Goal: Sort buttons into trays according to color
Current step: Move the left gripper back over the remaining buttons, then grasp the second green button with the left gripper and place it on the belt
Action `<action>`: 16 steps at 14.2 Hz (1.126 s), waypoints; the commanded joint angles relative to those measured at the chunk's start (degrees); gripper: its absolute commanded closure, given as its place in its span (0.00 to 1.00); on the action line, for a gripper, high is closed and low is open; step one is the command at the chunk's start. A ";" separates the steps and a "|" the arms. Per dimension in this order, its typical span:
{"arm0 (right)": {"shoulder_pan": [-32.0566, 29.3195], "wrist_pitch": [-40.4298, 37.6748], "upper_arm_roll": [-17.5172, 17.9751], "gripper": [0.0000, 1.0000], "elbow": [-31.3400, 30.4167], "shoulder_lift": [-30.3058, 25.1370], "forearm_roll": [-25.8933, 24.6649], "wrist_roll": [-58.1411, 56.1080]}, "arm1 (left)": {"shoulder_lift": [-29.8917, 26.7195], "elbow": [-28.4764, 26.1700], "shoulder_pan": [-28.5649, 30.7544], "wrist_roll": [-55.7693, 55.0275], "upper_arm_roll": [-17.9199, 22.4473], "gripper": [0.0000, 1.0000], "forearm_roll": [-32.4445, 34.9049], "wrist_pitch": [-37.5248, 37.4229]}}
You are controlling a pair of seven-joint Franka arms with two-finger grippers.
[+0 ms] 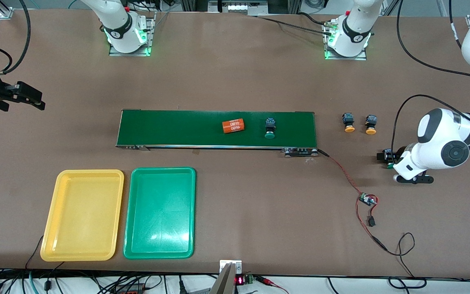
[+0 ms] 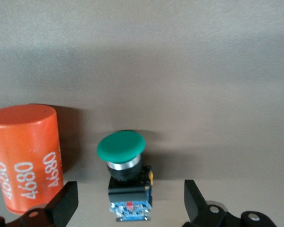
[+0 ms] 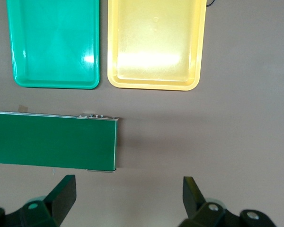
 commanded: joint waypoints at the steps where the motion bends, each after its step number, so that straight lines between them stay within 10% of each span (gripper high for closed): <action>1: 0.01 0.26 0.11 0.00 -0.60 -0.53 -0.43 0.69 | 0.70 -1.26 0.77 0.70 -0.07 0.20 1.72 1.27; 5: 0.01 0.26 0.11 0.00 -0.60 -0.36 -0.43 0.69 | 0.53 -2.15 0.77 0.78 -0.25 0.79 1.72 0.75; 16: -0.08 0.18 0.11 0.00 -0.60 -0.27 -0.78 0.61 | -2.02 0.49 -4.92 -6.15 -18.80 0.83 -8.10 -14.29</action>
